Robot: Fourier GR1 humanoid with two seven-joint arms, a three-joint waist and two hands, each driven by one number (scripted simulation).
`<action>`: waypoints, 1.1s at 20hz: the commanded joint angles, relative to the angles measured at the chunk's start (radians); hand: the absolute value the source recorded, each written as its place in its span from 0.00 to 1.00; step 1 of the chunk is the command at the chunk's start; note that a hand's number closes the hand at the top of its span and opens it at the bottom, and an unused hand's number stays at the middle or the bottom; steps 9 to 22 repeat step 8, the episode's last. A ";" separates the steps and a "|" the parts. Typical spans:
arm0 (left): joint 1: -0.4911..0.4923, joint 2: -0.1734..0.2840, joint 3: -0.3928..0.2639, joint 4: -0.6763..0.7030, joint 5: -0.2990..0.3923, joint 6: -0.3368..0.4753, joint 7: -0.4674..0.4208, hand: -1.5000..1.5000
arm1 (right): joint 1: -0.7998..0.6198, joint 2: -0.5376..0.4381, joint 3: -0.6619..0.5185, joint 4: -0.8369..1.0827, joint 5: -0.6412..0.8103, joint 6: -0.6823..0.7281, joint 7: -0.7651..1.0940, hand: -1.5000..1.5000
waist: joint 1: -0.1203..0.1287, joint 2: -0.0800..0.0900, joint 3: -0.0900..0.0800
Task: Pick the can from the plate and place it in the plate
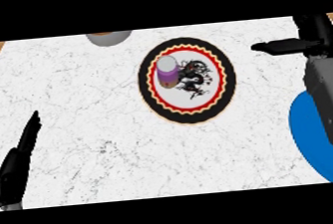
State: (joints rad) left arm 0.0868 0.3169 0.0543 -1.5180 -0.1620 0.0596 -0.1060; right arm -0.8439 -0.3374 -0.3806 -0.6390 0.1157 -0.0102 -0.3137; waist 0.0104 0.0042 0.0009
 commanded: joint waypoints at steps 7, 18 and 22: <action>-0.012 -0.028 0.002 0.007 -0.031 -0.005 -0.030 0.50 | -0.002 -0.203 -0.039 0.243 -0.011 0.168 -0.216 0.00 | 0.014 0.005 0.000; -0.041 -0.041 0.000 0.032 -0.050 0.013 0.001 0.50 | -0.022 -0.212 -0.044 0.196 -0.033 0.172 -0.132 0.00 | 0.003 0.001 0.000; -0.041 -0.041 0.000 0.032 -0.050 0.013 0.001 0.50 | -0.022 -0.212 -0.044 0.196 -0.033 0.172 -0.132 0.00 | 0.003 0.001 0.000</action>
